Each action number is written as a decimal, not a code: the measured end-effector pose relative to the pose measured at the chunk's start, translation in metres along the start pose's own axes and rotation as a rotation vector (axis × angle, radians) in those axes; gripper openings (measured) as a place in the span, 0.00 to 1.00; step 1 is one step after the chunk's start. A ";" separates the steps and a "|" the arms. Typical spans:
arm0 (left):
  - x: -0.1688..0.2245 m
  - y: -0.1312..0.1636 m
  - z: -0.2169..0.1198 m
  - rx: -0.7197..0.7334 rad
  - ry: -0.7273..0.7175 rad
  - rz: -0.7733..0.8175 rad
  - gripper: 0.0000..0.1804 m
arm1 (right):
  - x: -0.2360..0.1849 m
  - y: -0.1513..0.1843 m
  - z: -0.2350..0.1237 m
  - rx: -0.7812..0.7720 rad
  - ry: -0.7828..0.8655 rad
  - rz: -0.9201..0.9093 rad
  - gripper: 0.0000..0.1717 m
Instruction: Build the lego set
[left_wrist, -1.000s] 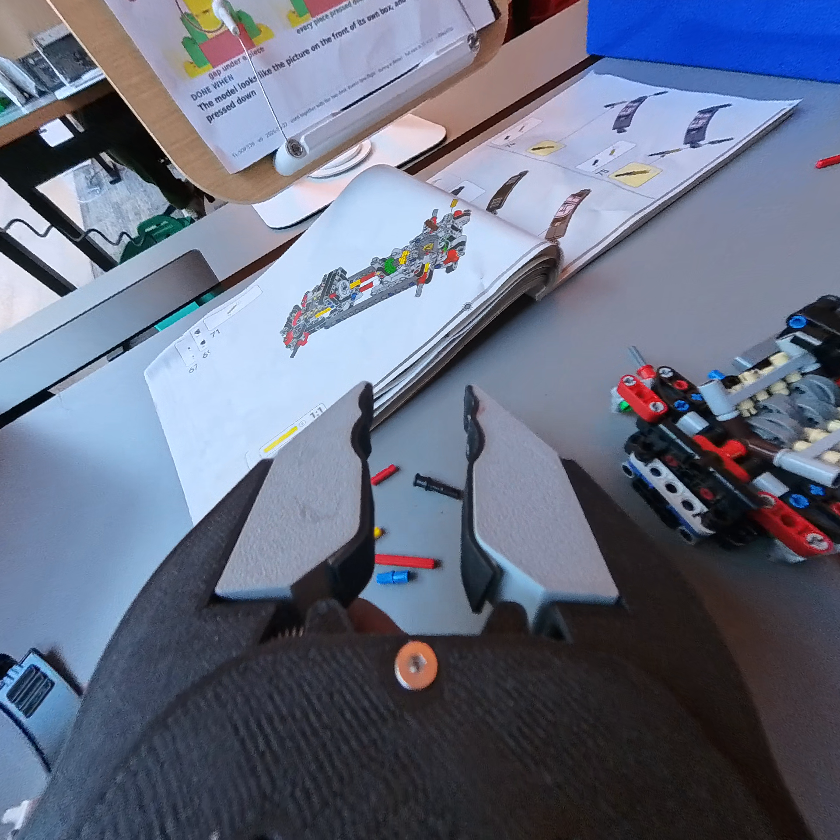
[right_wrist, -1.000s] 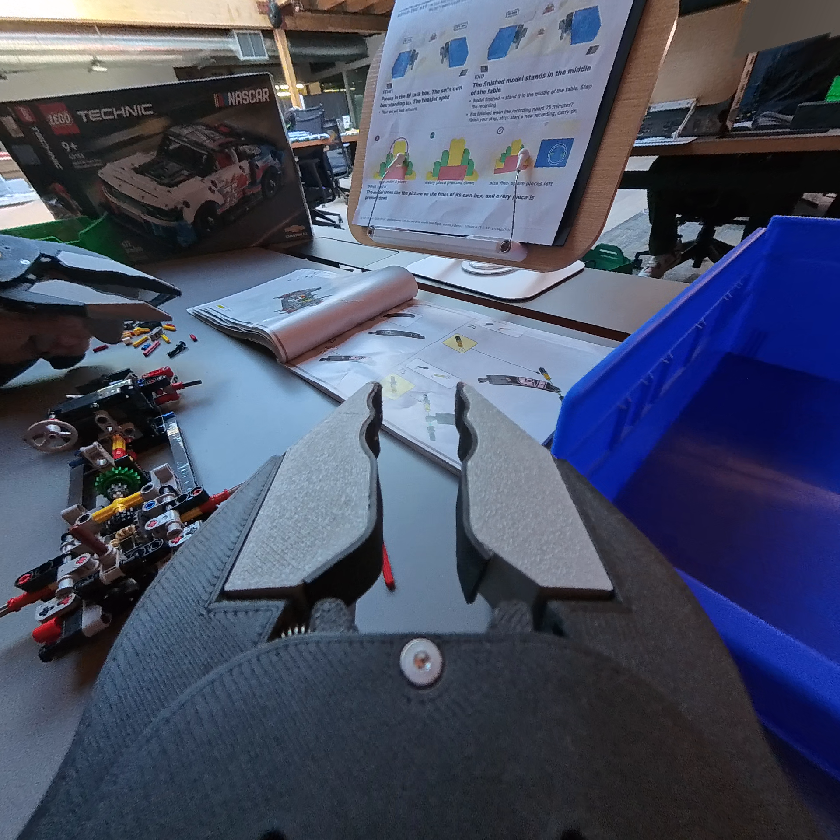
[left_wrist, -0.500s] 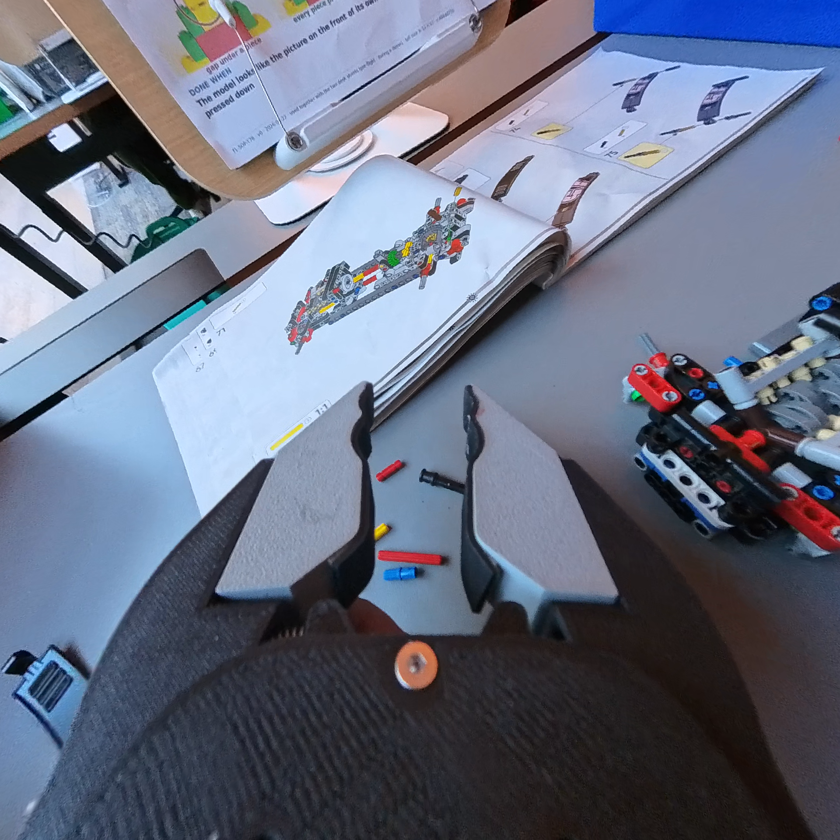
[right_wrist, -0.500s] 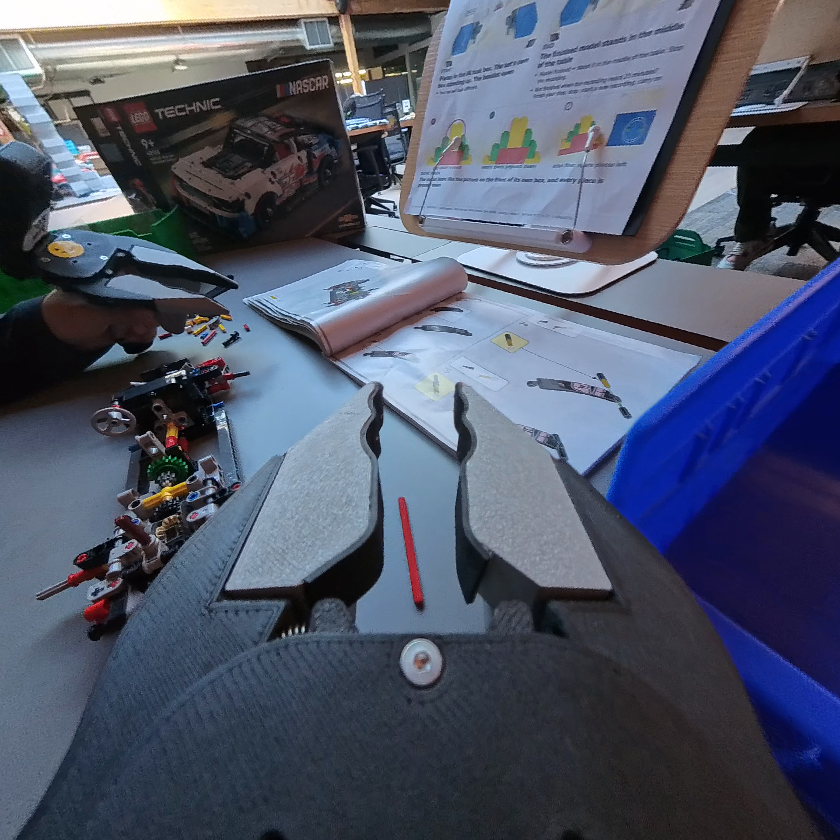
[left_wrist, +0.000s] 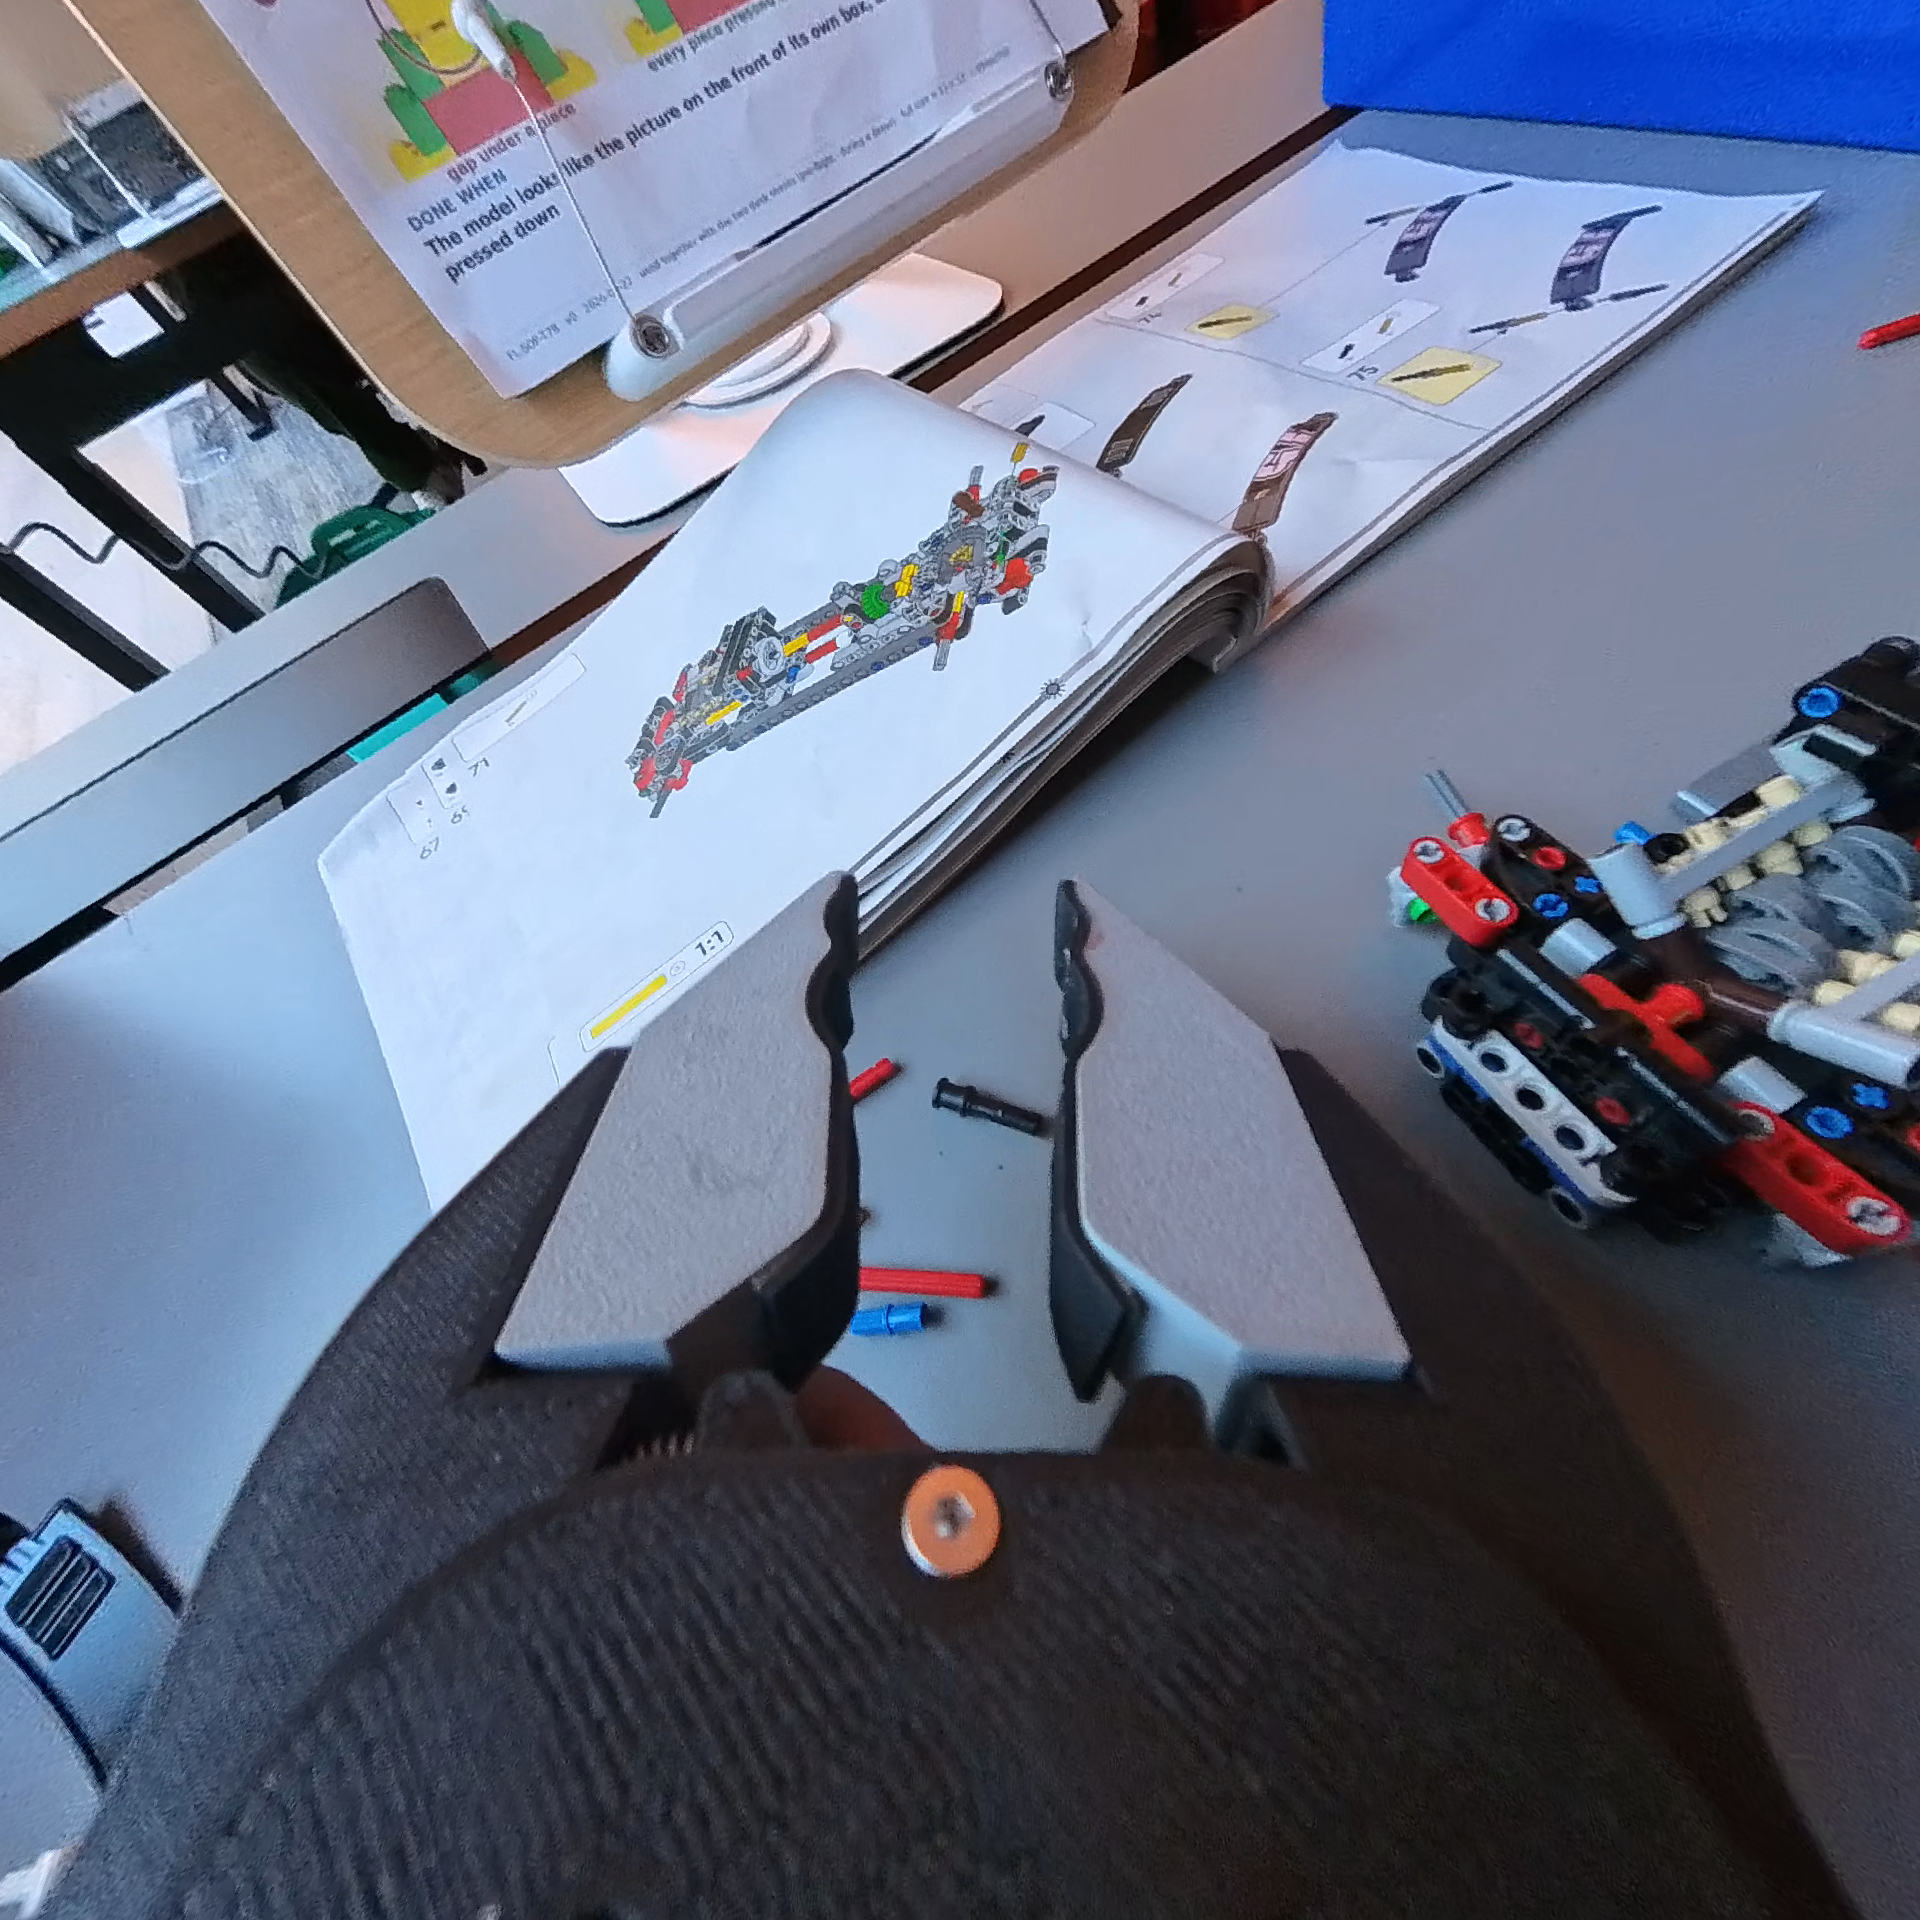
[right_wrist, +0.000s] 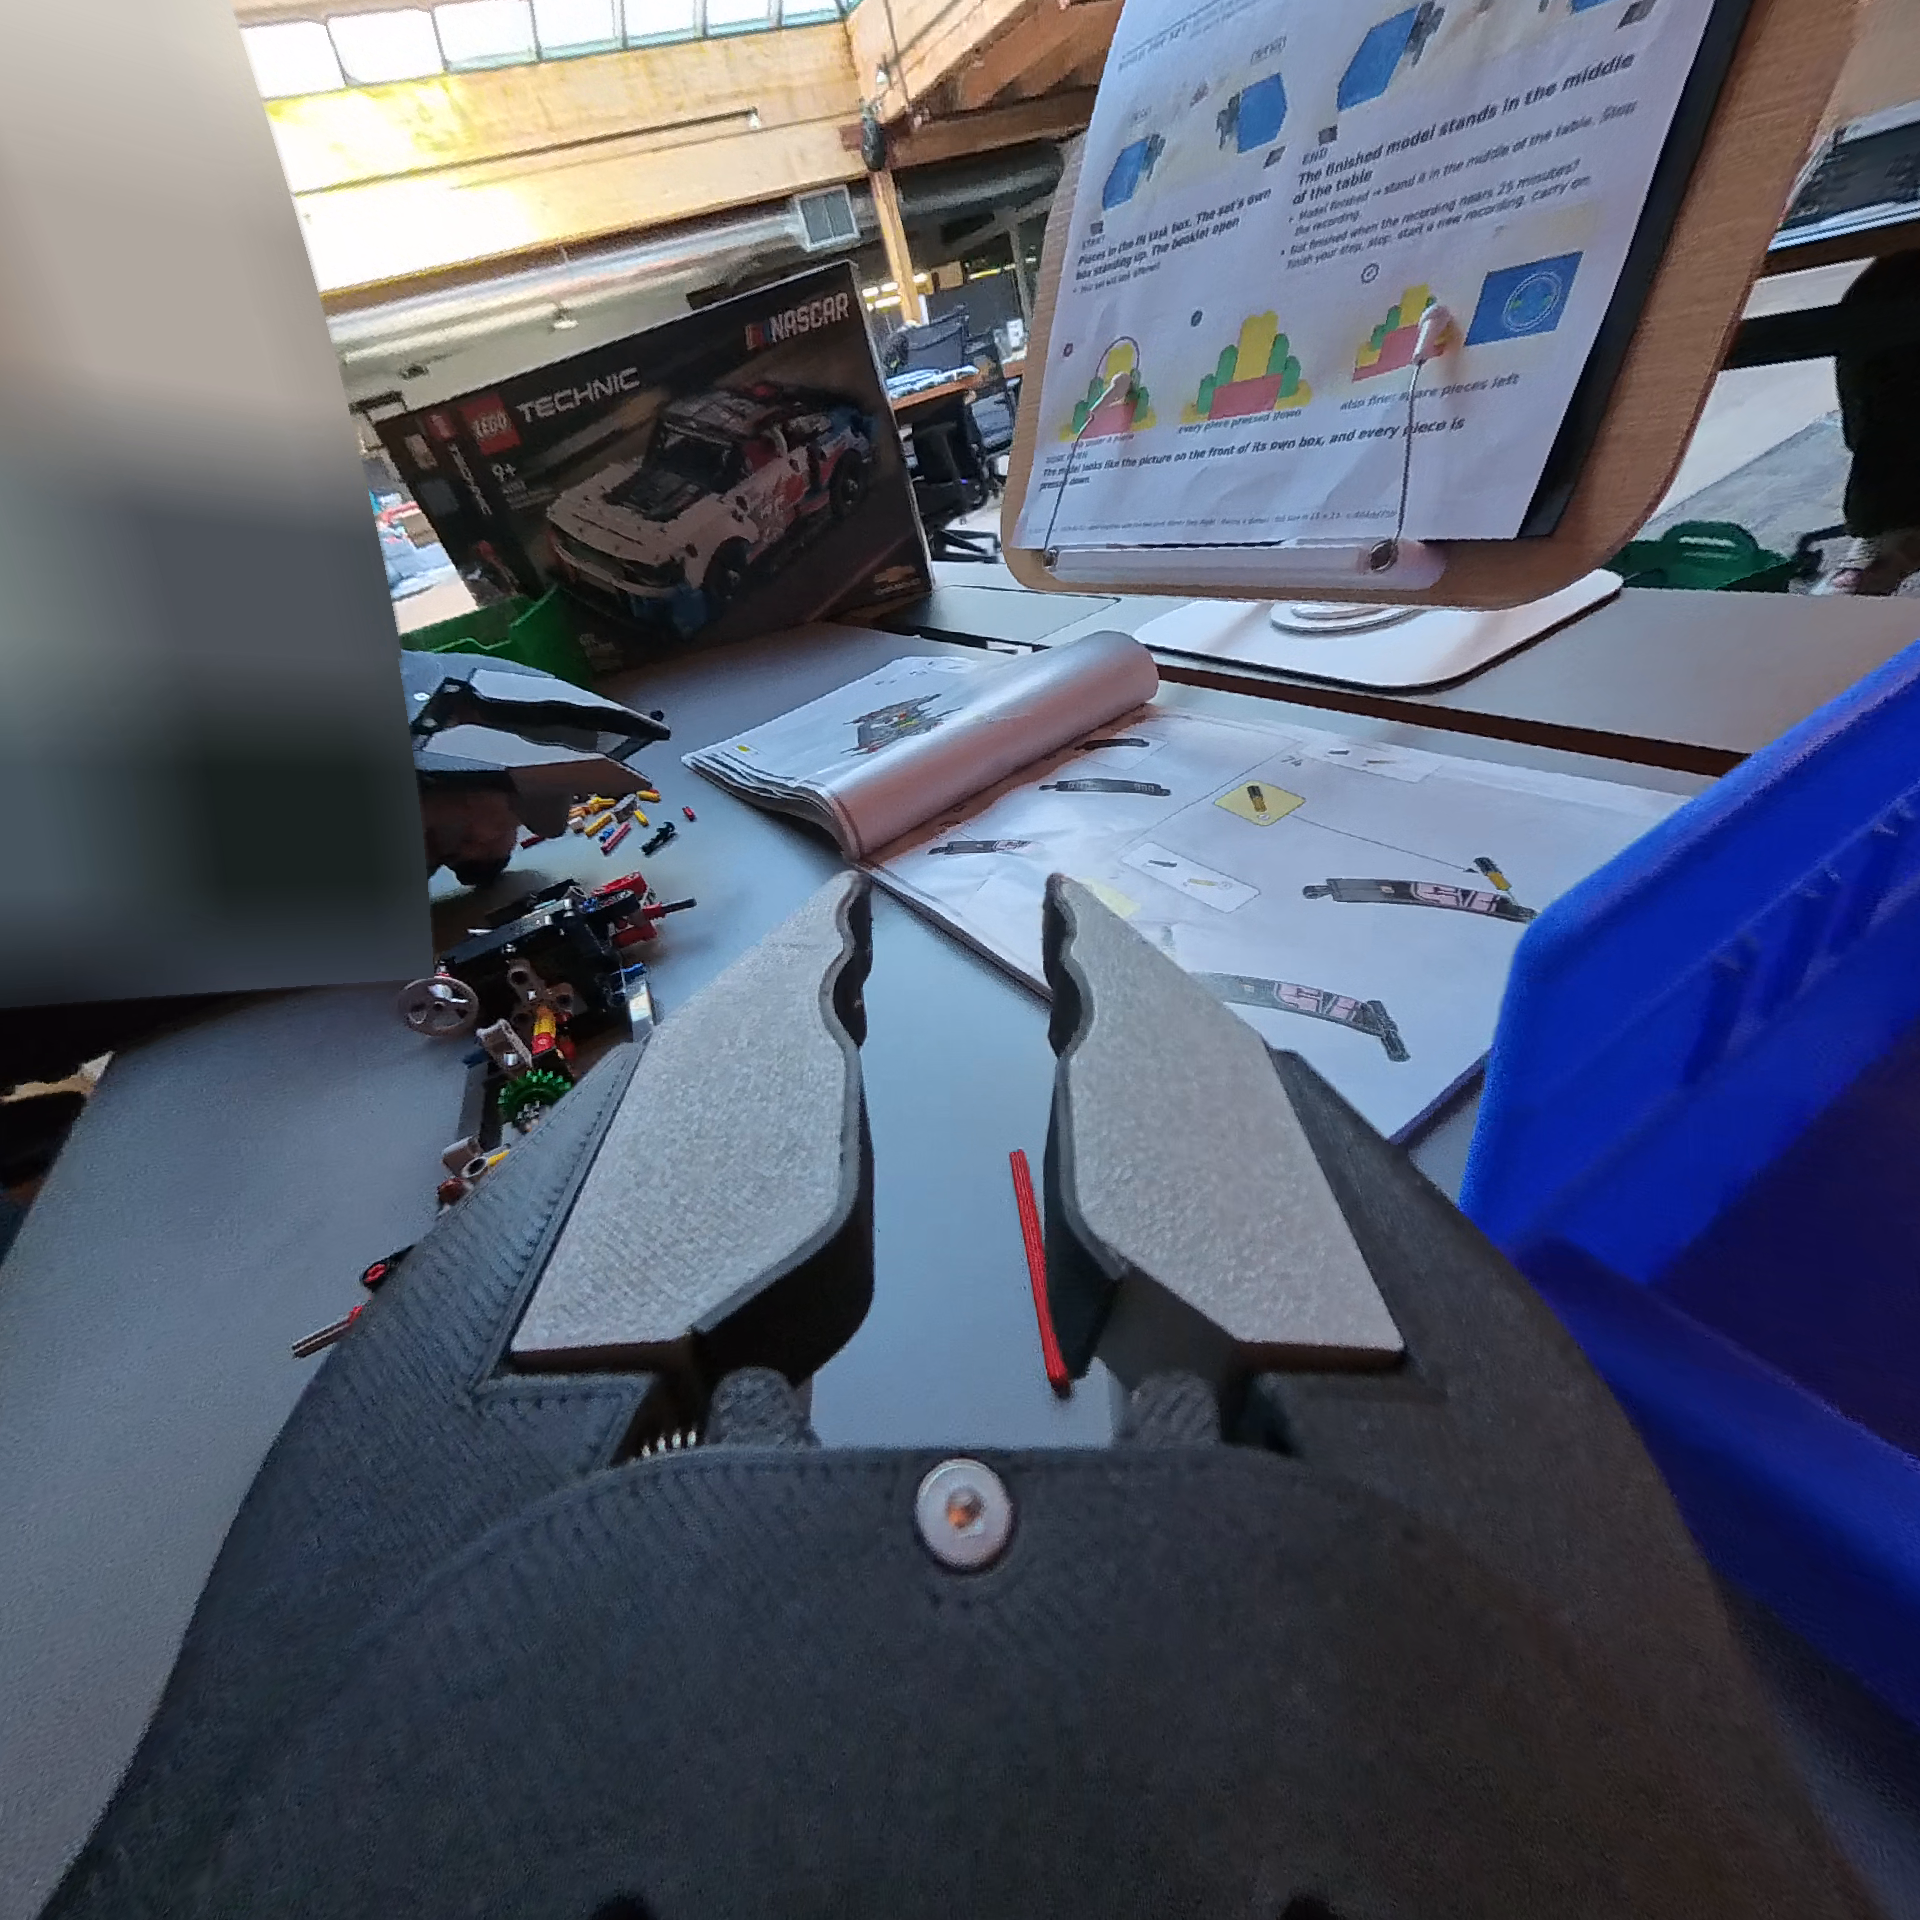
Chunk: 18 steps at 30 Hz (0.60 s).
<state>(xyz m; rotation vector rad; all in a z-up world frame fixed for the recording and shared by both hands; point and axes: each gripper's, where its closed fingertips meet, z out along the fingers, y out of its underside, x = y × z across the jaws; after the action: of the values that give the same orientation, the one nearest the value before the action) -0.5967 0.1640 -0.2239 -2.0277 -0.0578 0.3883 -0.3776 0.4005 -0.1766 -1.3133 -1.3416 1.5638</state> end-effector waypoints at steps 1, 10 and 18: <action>-0.001 -0.001 -0.001 0.005 -0.003 -0.005 0.19 | 0.000 -0.001 -0.001 0.008 0.001 0.000 0.17; 0.002 -0.007 -0.004 0.038 0.009 -0.041 0.19 | 0.000 0.002 0.004 -0.019 0.028 -0.056 0.17; -0.014 -0.001 -0.004 0.013 -0.058 -0.030 0.19 | 0.001 0.005 0.005 -0.045 0.063 -0.092 0.19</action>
<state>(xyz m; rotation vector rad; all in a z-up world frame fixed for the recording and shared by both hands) -0.6088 0.1581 -0.2179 -1.9999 -0.1209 0.4282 -0.3818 0.3988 -0.1819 -1.2987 -1.3860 1.4269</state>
